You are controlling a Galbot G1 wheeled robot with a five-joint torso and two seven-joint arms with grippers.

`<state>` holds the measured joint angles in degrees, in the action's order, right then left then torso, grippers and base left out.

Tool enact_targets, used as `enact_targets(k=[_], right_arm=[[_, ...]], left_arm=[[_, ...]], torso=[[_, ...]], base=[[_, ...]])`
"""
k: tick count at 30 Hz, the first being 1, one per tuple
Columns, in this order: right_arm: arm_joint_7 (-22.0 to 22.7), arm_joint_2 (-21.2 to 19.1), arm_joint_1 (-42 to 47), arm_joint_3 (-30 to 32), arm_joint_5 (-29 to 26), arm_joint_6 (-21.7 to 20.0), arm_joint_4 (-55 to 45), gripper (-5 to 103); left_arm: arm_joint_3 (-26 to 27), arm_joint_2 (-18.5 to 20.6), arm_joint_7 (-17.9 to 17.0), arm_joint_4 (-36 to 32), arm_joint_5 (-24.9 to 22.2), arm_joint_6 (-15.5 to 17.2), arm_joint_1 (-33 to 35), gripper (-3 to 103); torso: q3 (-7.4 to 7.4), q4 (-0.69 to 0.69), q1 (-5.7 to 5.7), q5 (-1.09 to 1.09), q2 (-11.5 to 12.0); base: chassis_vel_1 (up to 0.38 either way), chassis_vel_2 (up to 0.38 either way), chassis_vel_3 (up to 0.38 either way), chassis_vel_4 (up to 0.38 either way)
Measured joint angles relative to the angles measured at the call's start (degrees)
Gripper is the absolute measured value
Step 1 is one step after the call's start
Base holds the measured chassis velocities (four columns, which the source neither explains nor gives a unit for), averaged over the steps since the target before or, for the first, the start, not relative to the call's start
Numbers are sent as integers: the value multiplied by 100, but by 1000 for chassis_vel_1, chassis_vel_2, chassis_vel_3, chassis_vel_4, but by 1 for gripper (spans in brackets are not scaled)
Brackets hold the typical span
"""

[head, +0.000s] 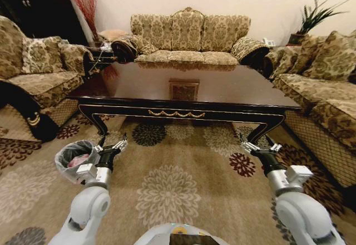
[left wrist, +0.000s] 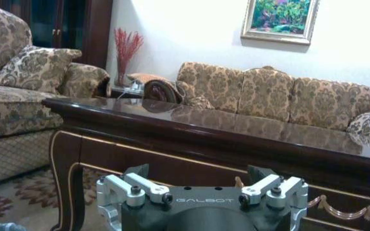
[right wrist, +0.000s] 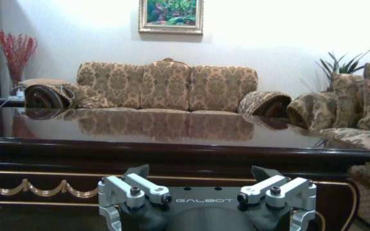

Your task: Move to the front of the table and place the trash on the table into the trash bin.

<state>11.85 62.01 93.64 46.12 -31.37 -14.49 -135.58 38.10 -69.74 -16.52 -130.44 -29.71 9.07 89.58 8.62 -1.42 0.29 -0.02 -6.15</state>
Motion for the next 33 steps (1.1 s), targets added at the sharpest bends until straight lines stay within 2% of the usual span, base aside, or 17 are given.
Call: enact_targets(k=[9,21,26,31,33], right_arm=[[-40,150,65,163,105,38,3,100],[-40,421,75,39,351,108,-50,100],[-21,451,80,40,349,135,-43,100],[107,544,96,118,330,114,-43,100],[87,679,166,195,339,119,-56,100]], left_arm=[[-232,53,-45,-16,45,17,-25,100],[-592,134,-185,-52,158,260,-271,100],[-591,129,-190,-44,151,201,-270,100],[-533,239,-93,-75,-154,175,-224,100],[-528,321,-61,-110,-238,305,-232,100]], torso=[[2,0,0,3,-4],[4,1,1,0,-6],[5,0,1,0,-6],[5,0,1,4,-6],[5,1,1,2,-7]], base=[[0,0,0,0],[23,24,-23,-22],[58,47,-68,-55],[0,5,-13,-8],[0,0,0,0]])
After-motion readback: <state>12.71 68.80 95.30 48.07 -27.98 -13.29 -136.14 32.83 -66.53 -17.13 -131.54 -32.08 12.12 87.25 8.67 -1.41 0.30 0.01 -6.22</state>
